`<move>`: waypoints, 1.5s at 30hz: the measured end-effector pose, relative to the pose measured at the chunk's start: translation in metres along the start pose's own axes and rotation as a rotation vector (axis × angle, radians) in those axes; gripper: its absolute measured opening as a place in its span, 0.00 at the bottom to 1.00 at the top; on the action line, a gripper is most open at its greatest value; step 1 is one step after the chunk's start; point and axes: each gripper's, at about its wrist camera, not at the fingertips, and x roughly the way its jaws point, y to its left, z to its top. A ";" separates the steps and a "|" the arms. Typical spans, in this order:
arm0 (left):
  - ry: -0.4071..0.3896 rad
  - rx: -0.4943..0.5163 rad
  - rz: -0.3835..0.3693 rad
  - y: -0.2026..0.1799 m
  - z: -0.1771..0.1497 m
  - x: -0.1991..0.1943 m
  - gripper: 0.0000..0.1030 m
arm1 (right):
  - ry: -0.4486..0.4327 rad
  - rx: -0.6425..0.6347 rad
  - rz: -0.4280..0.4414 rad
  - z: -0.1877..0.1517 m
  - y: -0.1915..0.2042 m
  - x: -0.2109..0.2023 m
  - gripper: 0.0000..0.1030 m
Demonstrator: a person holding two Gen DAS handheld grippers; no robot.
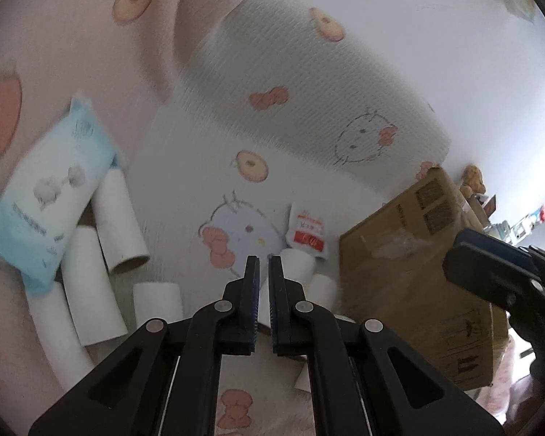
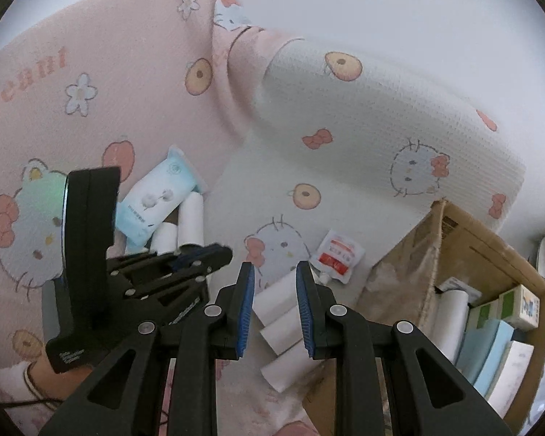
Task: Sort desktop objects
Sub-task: 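Withdraw both open tools from the box back to the roll pile, then move both tools toward a white roll beside the red-labelled pouch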
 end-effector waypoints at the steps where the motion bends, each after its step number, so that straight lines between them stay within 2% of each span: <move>1: 0.010 -0.015 -0.001 0.005 -0.001 0.003 0.03 | 0.003 0.009 -0.007 0.000 0.000 0.004 0.19; 4: 0.045 -0.054 0.004 0.020 -0.004 0.013 0.03 | -0.003 0.042 -0.005 -0.001 -0.001 0.019 0.19; 10: 0.086 -0.096 -0.023 0.036 -0.007 0.026 0.04 | -0.069 0.096 0.000 -0.008 0.005 0.040 0.19; 13: 0.112 -0.074 -0.036 0.038 -0.009 0.031 0.08 | -0.110 0.086 0.008 -0.015 0.016 0.050 0.19; 16: 0.126 -0.064 -0.029 0.042 -0.012 0.033 0.12 | -0.155 0.049 -0.023 -0.025 0.030 0.061 0.19; 18: 0.145 -0.087 -0.051 0.049 -0.014 0.036 0.15 | -0.177 0.048 -0.051 -0.032 0.033 0.068 0.19; 23: 0.183 -0.163 -0.109 0.065 -0.014 0.043 0.21 | -0.100 0.119 0.008 -0.043 0.023 0.093 0.19; 33: 0.276 -0.173 -0.204 0.053 -0.009 0.070 0.37 | -0.031 0.241 0.017 -0.054 -0.007 0.117 0.19; 35: 0.275 -0.165 -0.218 0.050 -0.005 0.074 0.42 | -0.011 0.293 0.041 -0.056 -0.014 0.122 0.19; 38: 0.330 -0.137 -0.257 0.045 0.003 0.083 0.44 | 0.046 0.362 0.096 -0.059 -0.026 0.132 0.19; 41: 0.402 -0.054 -0.238 0.037 0.011 0.090 0.44 | 0.079 0.398 0.100 -0.063 -0.031 0.141 0.19; 43: 0.415 -0.015 -0.220 0.034 0.015 0.092 0.44 | 0.102 0.421 0.126 -0.066 -0.035 0.147 0.19; 45: 0.435 0.010 -0.206 0.030 0.018 0.096 0.44 | 0.079 0.442 0.130 -0.068 -0.038 0.147 0.19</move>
